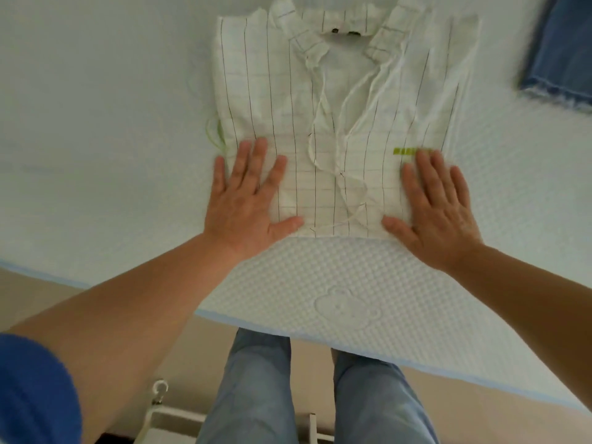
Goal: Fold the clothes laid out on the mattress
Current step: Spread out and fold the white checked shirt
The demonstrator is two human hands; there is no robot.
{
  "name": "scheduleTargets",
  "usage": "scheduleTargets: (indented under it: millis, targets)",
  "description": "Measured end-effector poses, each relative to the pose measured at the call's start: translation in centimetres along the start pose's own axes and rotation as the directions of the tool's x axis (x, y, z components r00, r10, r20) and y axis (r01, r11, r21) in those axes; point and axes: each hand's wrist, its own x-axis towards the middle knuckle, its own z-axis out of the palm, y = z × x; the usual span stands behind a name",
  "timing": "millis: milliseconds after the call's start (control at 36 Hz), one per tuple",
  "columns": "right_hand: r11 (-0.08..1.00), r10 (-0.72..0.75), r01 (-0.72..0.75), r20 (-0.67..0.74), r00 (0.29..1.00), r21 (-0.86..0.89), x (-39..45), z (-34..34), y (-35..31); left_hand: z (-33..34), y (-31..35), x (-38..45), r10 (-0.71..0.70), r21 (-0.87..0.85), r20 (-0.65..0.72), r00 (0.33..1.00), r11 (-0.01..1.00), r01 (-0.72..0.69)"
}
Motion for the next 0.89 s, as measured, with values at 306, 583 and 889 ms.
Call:
scheduleTargets:
  millis: [306,583,889]
  targets:
    - [0.44,0.682,-0.551,0.136,0.719,0.709,3.6,-5.1,0.4,-5.1,0.5,1.1,-0.685,-0.811,0.127,0.718,0.345,0.472]
    - [0.227,0.65,-0.577,0.32,0.69,0.785,6.0,-6.7,0.0,-8.2,0.0,4.0,-0.562,-0.794,0.587,0.582,-0.259,0.55]
    - [0.187,0.605,-0.516,0.316,0.731,0.836,4.3,-5.7,1.0,-8.0,2.3,4.4,-0.519,-0.802,0.377,0.767,0.231,0.551]
